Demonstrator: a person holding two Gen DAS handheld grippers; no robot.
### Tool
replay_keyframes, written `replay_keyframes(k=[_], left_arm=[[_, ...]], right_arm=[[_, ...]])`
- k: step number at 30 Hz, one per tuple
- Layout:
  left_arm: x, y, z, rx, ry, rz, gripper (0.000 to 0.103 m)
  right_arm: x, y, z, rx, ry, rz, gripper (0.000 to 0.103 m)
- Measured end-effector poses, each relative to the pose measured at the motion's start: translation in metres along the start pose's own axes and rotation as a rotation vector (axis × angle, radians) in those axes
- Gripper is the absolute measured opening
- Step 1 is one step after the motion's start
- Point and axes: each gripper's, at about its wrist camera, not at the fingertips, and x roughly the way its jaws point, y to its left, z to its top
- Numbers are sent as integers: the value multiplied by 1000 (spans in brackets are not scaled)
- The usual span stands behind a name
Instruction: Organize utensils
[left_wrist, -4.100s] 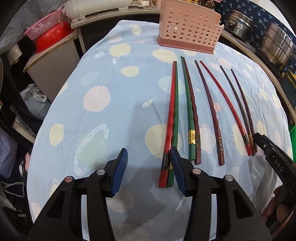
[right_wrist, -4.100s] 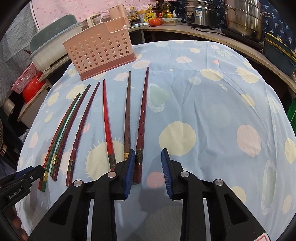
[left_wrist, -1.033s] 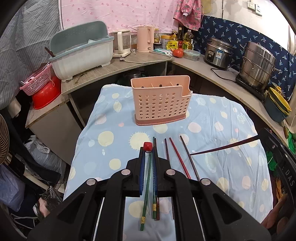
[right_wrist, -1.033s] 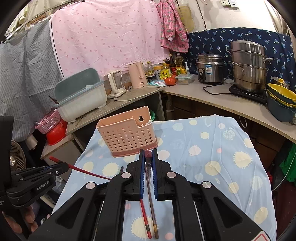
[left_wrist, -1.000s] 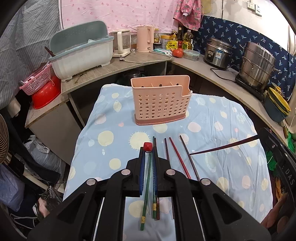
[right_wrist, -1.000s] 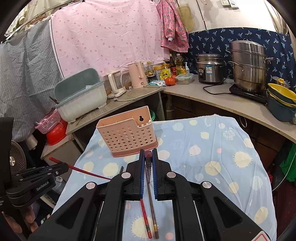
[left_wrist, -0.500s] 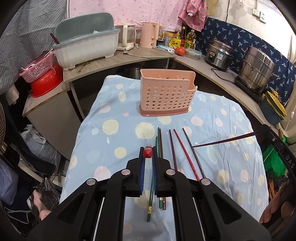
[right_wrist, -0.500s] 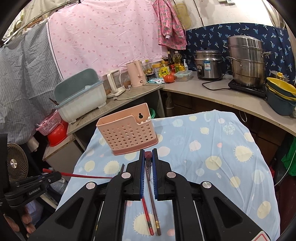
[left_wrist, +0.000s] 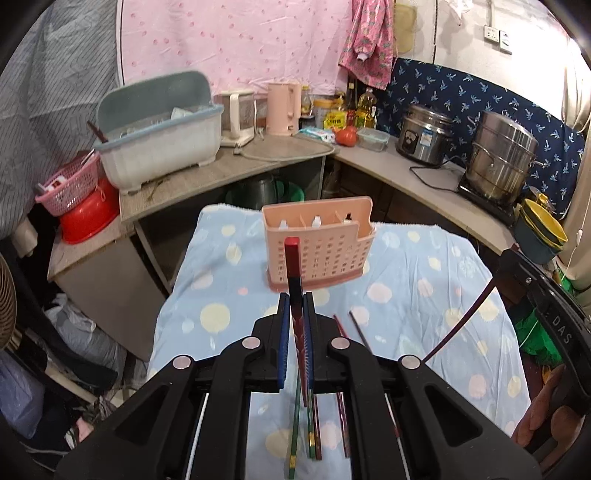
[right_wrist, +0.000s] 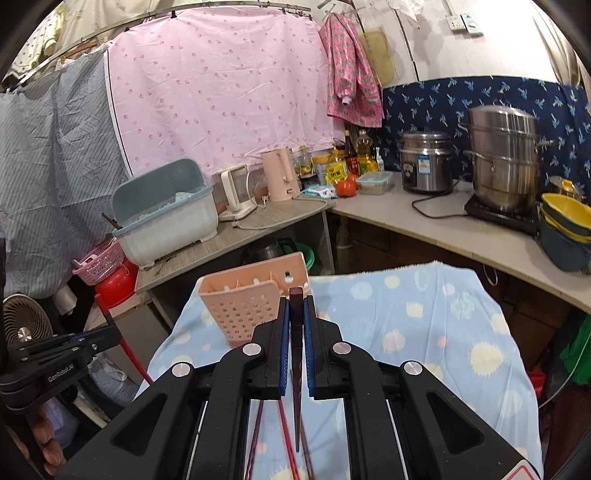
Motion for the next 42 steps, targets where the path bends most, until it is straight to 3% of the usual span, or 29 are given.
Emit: replay_keyframes(k=[14, 19, 27, 37, 38, 39, 41, 42], left_arm=[[6, -6, 121, 16, -180, 27, 7], [12, -3, 156, 14, -235, 41, 7], [66, 5, 157, 18, -203, 72, 7], [127, 13, 123, 15, -67, 90, 7], [130, 13, 122, 14, -61, 90, 8], [131, 12, 119, 15, -60, 94, 9], [132, 10, 115, 20, -61, 117, 22], [132, 10, 113, 16, -61, 119, 32]], right_arm=[[48, 12, 111, -13, -183, -23, 7], [70, 21, 132, -22, -239, -32, 7], [134, 24, 118, -14, -181, -19, 7], [185, 22, 81, -7, -56, -32, 8], [185, 21, 78, -2, -53, -35, 15], [184, 21, 77, 2, -55, -40, 29], [176, 18, 73, 16, -80, -48, 45], [172, 18, 72, 21, -88, -50, 47]])
